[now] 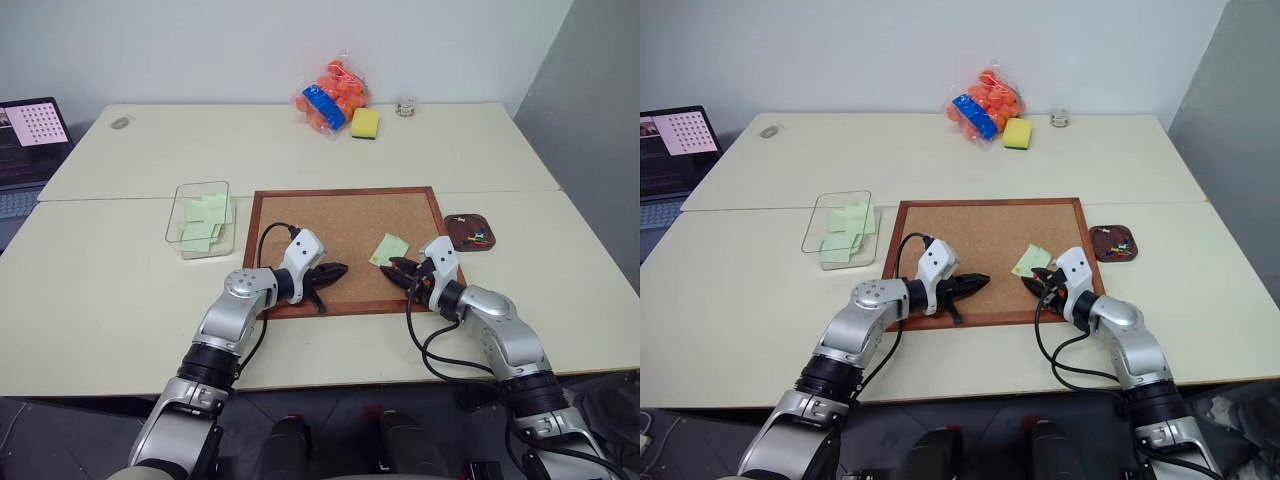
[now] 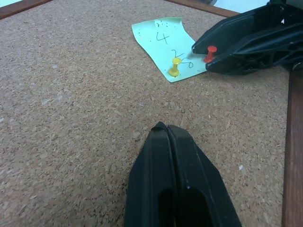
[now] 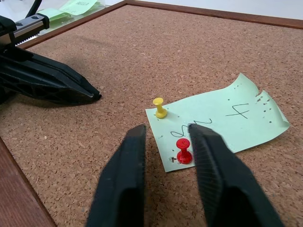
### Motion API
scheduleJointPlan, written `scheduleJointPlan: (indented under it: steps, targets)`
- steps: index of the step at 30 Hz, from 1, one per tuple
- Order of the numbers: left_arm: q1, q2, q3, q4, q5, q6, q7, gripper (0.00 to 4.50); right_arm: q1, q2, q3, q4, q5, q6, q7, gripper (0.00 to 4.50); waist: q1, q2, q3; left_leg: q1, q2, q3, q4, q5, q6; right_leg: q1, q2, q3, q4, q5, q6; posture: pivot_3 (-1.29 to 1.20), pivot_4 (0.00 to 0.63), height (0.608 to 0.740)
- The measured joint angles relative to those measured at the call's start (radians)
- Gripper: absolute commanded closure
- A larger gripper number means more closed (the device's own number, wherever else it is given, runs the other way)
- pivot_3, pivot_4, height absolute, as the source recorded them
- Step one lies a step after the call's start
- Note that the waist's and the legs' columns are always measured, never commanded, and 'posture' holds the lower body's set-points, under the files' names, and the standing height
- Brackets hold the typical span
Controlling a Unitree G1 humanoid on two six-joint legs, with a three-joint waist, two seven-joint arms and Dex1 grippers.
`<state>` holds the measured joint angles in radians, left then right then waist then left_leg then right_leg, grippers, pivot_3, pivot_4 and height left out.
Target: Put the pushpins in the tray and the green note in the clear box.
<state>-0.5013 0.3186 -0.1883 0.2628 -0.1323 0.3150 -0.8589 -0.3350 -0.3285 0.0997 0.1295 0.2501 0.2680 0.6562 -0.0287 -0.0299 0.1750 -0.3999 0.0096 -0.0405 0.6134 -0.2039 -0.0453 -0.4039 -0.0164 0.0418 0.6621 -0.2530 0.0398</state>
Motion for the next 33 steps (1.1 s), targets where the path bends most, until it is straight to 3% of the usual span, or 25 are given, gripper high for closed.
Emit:
scheduleJointPlan:
  steps: [4,13,18,26,33]
  targets:
    - [0.000,0.000,0.000,0.000,0.000,0.000,0.000,4.50,0.000,-0.002,-0.007,0.002,-0.005,-0.002,-0.008,4.47,0.000,0.000,0.000,0.000,0.000,0.000,0.000,0.000,0.000,0.000,0.000,0.000,0.000,0.000,0.000,0.00,0.150,0.740]
    - [0.000,-0.003,0.000,0.000,0.000,0.000,0.003,4.50,0.005,-0.002,-0.010,0.006,-0.019,-0.043,-0.008,4.47,0.001,0.000,0.000,0.000,0.000,0.000,0.000,0.000,0.000,0.000,0.000,0.000,0.000,0.000,0.000,0.00,0.150,0.740]
    - [0.002,-0.003,0.000,-0.001,0.000,0.000,0.005,4.50,0.003,0.005,-0.058,-0.088,0.022,-0.046,-0.023,4.47,0.001,0.000,0.000,0.000,0.000,0.000,0.000,0.000,0.000,0.000,0.000,0.000,0.000,0.000,0.000,0.00,0.150,0.740]
    - [0.002,-0.009,0.000,0.000,0.000,-0.001,0.008,4.50,-0.040,0.051,-0.178,-0.151,0.125,0.072,-0.140,4.47,0.003,0.000,0.000,0.000,0.000,0.000,0.000,0.000,0.000,0.000,-0.001,0.000,0.000,0.000,0.000,0.00,0.150,0.740]
    - [-0.001,-0.008,-0.001,0.004,0.001,-0.003,0.003,4.50,-0.173,0.017,-0.294,0.086,0.044,0.063,-0.355,4.47,0.003,0.000,0.000,0.000,-0.001,0.000,0.000,0.000,0.000,0.000,-0.001,0.000,0.000,0.001,-0.002,0.00,0.150,0.740]
